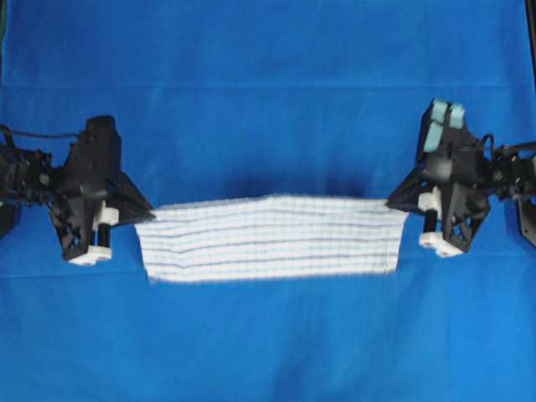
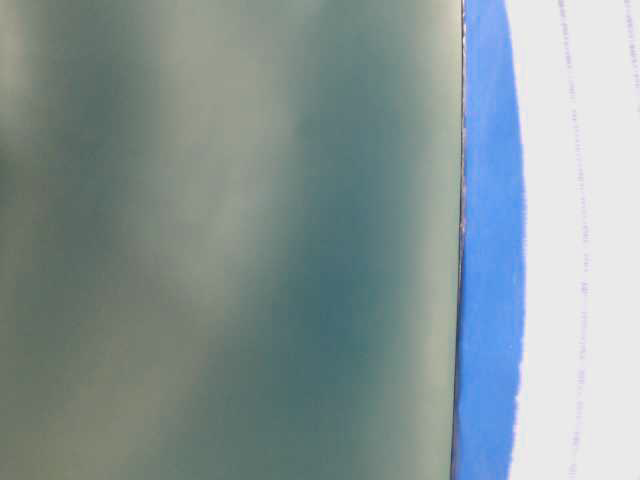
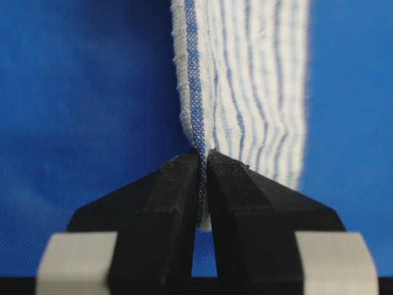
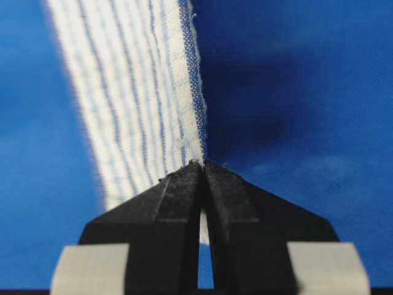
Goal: Fold the blue towel.
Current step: 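Lift the folded strip and swing it to a vertical orientation, then lay the strip down vertically and open both grippers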
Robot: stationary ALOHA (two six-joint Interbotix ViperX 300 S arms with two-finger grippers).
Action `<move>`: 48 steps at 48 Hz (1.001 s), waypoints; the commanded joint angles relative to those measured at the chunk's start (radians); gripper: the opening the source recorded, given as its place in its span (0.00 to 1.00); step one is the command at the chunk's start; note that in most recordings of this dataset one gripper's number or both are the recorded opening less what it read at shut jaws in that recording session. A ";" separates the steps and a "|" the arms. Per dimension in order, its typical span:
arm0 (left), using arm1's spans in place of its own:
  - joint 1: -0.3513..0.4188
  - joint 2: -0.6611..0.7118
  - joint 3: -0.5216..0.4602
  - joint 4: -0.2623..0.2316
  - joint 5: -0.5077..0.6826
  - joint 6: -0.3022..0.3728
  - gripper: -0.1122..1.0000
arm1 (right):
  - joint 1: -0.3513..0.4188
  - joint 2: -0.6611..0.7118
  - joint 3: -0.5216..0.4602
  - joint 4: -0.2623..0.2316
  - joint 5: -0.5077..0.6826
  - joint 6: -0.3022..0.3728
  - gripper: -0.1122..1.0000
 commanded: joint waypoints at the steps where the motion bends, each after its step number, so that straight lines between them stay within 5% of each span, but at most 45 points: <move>1: -0.002 -0.014 -0.011 0.000 -0.011 0.000 0.11 | -0.005 -0.015 -0.014 -0.020 -0.005 0.003 0.11; 14: -0.021 0.063 -0.071 0.000 -0.146 0.000 0.11 | -0.167 0.031 -0.061 -0.127 -0.040 0.003 0.11; 31: -0.072 0.261 -0.291 0.000 -0.175 0.003 0.11 | -0.376 0.132 -0.227 -0.290 -0.054 -0.003 0.11; 48: -0.092 0.437 -0.534 0.000 -0.176 0.008 0.11 | -0.477 0.278 -0.396 -0.402 -0.066 -0.005 0.11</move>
